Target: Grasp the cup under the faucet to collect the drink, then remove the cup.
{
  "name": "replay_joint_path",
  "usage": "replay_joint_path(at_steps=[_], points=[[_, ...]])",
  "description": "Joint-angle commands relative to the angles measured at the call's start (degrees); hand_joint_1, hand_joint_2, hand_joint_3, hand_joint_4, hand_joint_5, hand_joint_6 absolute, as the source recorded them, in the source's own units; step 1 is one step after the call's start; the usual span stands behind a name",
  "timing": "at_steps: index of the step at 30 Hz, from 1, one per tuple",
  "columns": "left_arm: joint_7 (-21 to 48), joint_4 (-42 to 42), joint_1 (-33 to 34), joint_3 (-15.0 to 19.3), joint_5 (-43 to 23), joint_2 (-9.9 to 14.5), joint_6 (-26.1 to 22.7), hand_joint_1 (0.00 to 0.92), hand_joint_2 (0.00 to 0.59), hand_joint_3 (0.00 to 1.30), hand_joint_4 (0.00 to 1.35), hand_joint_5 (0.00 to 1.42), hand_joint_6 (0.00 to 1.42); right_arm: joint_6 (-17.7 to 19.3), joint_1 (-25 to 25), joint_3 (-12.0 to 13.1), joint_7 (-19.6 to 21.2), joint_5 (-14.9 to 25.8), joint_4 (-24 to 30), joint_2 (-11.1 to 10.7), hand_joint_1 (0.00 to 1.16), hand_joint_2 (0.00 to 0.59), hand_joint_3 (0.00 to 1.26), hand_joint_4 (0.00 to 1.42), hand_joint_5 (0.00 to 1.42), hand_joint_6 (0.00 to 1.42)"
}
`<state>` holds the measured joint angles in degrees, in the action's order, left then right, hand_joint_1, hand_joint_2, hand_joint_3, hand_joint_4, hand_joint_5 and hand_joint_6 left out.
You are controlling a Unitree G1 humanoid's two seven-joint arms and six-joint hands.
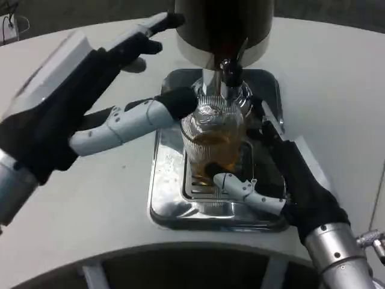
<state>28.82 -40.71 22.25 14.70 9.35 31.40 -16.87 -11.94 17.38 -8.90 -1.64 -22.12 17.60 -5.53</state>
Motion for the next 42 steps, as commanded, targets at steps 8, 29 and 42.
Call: replay_joint_path(at_steps=[8, 29, 42], points=[[-1.08, -2.54, -9.72, 7.07, -2.12, 1.73, 0.05, 0.0, 0.036, 0.15, 0.08, 0.15, 0.24, 0.74, 2.66, -1.29, 3.13, -0.78, -4.13, 1.74, 0.74, 0.238, 0.0, 0.01, 0.13, 0.13], [-2.6, 1.03, -16.22, 7.68, 0.01, 3.45, 1.07, 0.0, 0.037, 0.15, 0.08, 0.15, 0.24, -0.95, 7.26, -1.27, 8.09, -1.73, -10.96, 5.43, 0.75, 0.238, 0.0, 0.0, 0.12, 0.1], [-2.97, 3.77, -19.91, 7.02, 1.88, 3.65, 2.95, 0.0, 0.037, 0.15, 0.08, 0.15, 0.23, -0.71, 8.32, -1.62, 8.87, -0.91, -13.17, 6.43, 0.75, 0.23, 0.0, 0.0, 0.11, 0.1]])
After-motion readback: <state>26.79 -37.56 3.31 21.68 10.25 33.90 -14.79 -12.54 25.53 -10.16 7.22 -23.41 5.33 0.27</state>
